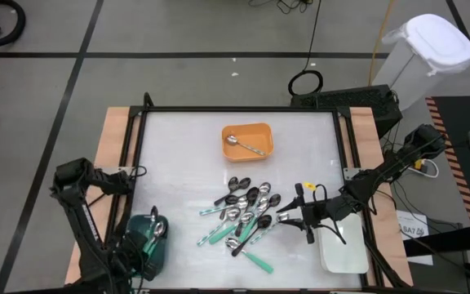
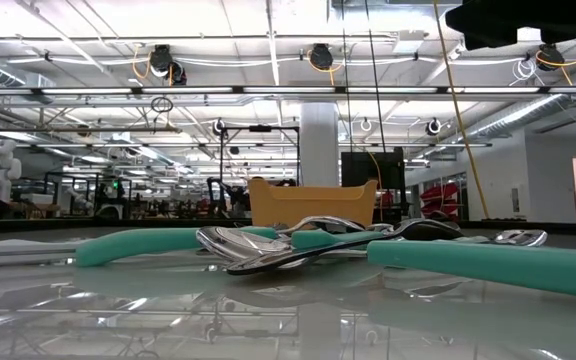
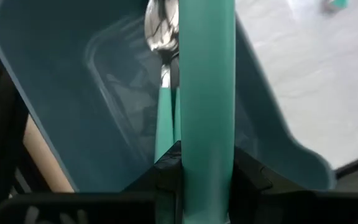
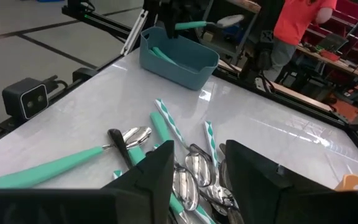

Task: Sort silverware by color (type)
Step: Put the green spoon into the blue bin

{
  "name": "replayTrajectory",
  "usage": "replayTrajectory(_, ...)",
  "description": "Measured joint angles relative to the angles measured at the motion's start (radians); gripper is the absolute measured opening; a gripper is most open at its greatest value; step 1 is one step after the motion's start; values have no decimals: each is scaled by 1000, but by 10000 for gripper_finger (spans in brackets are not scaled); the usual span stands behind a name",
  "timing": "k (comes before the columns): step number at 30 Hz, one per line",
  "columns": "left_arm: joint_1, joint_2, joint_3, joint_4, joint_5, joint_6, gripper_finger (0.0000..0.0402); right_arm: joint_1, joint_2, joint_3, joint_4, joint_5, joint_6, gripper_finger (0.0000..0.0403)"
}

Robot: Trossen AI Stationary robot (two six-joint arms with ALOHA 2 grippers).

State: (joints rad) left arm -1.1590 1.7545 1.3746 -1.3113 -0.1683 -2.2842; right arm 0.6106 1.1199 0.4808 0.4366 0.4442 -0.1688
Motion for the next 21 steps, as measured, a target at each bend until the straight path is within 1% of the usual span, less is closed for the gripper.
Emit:
replayTrajectory(5, 0, 29, 0, 61, 9, -5, 75, 0, 0, 0, 0, 0, 0, 141)
replayTrajectory(10, 1, 45, 0, 95, 51, -16, 86, 0, 0, 0, 0, 0, 0, 141)
replayTrajectory(14, 2, 58, 0, 101, 92, -26, 89, 0, 0, 0, 0, 0, 0, 141)
replayTrajectory(21, 9, 60, 0, 97, 94, -28, 92, 0, 0, 0, 0, 0, 0, 141)
